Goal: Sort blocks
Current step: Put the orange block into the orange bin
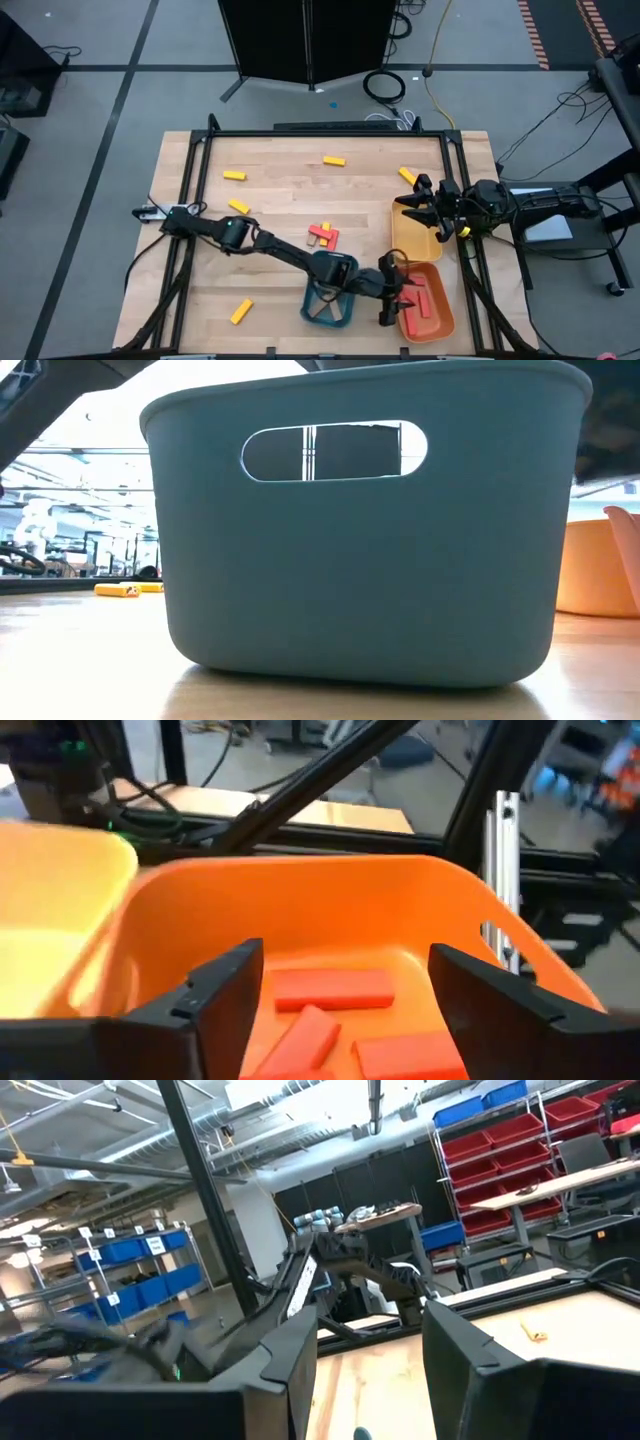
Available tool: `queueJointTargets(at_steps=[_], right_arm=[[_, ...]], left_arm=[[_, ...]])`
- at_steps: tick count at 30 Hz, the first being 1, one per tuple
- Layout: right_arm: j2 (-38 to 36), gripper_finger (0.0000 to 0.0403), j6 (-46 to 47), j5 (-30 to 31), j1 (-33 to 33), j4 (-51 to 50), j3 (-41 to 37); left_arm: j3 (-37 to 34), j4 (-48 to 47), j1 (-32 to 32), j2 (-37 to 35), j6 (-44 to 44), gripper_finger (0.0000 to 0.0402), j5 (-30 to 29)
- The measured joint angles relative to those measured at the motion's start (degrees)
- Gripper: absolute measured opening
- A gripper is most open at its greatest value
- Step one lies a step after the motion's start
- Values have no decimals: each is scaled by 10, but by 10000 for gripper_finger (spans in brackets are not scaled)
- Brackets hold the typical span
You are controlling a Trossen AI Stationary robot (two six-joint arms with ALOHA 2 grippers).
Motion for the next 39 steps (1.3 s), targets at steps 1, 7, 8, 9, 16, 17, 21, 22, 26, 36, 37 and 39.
queueJointTargets(at_steps=[1, 7, 8, 9, 16, 17, 21, 22, 26, 36, 37, 39], right_arm=[[0, 109, 0, 0, 0, 0, 0], [-9, 109, 0, -2, 0, -28, 0], [-9, 109, 0, -2, 0, -37, 0], [-10, 109, 0, -2, 0, -50, 0], [-5, 109, -60, 2, 0, -147, 0], [-5, 109, -68, 2, 0, -157, 0], [-2, 109, -80, 3, 0, -183, 0], [-1, 109, -84, 3, 0, -186, 0], [1, 109, -96, 3, 0, -216, 0], [9, 109, -118, 5, 0, -260, 0], [9, 109, -120, 13, 0, -261, 0], [9, 109, -122, 37, 0, -261, 0]], left_arm=[[0, -22, 3, -12, 13, 284, 8], [0, -304, 4, -124, 133, 280, -27], [0, -366, 3, -146, 147, 278, -46], [1, -430, 2, -166, 160, 277, -65], [0, -757, 47, -252, 174, 273, -117], [0, -777, 58, -262, 178, 273, -117], [1, -823, 120, -276, 202, 273, -101], [-1, -830, 135, -273, 205, 273, -86], [-56, -789, 180, -269, 226, 273, -32], [-174, -697, 192, -273, 245, 273, 35], [-191, -691, 190, -271, 247, 273, 39], [-222, -666, 185, -270, 252, 273, 39]])
